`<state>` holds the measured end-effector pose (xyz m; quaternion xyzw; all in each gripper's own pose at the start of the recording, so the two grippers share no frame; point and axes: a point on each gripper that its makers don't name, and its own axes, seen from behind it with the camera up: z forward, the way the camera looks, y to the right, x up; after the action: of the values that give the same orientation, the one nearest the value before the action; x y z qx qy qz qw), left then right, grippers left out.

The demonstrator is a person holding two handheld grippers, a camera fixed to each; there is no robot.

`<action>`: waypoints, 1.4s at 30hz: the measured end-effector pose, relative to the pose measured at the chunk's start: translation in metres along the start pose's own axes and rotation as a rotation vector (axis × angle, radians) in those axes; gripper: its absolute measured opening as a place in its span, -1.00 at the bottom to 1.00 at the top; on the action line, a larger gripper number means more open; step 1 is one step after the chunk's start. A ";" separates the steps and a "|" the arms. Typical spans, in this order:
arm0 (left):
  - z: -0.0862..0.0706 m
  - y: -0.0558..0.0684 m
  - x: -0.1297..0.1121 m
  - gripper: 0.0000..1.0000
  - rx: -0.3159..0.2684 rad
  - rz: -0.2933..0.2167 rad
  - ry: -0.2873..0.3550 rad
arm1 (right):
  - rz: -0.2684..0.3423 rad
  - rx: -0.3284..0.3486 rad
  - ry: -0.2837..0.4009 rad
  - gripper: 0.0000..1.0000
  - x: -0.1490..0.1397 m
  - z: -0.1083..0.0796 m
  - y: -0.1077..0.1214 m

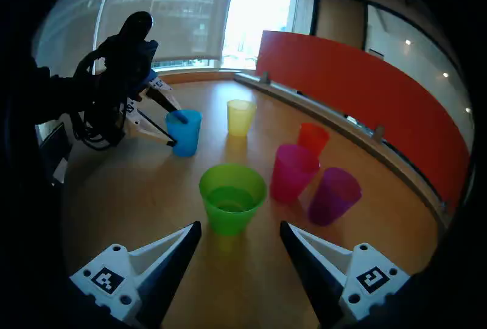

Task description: Pour water

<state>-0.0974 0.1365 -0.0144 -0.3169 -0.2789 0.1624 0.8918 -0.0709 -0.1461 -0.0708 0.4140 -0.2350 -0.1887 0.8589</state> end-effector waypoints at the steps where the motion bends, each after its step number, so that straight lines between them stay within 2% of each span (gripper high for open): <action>1: -0.002 -0.001 -0.002 0.79 0.001 -0.003 -0.002 | 0.006 -0.005 0.002 1.00 -0.001 -0.001 0.001; 9: -0.020 -0.010 -0.014 0.79 0.031 -0.023 -0.009 | 0.052 -0.062 0.012 1.00 -0.008 -0.016 0.011; 12: -0.028 -0.018 -0.018 0.79 0.056 -0.037 -0.005 | 0.077 -0.093 0.019 1.00 -0.010 -0.021 0.016; 18: -0.043 -0.034 -0.027 0.79 0.106 -0.102 0.002 | 0.143 -0.156 0.055 1.00 -0.008 -0.034 0.026; 21: -0.054 -0.047 -0.030 0.78 0.155 -0.130 0.016 | 0.171 -0.204 0.077 1.00 -0.008 -0.041 0.035; 30: -0.082 -0.082 -0.025 0.78 0.281 -0.202 0.103 | 0.237 -0.370 0.168 1.00 -0.004 -0.065 0.067; 35: -0.095 -0.097 -0.019 0.79 0.345 -0.224 0.163 | 0.245 -0.460 0.221 1.00 0.005 -0.077 0.084; 42: -0.109 -0.113 -0.009 0.78 0.423 -0.255 0.239 | 0.286 -0.583 0.346 1.00 0.027 -0.095 0.103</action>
<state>-0.0264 -0.0040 -0.0147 -0.1028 -0.1693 0.0648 0.9780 0.0182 -0.0410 -0.0341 0.1405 -0.0778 -0.0531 0.9856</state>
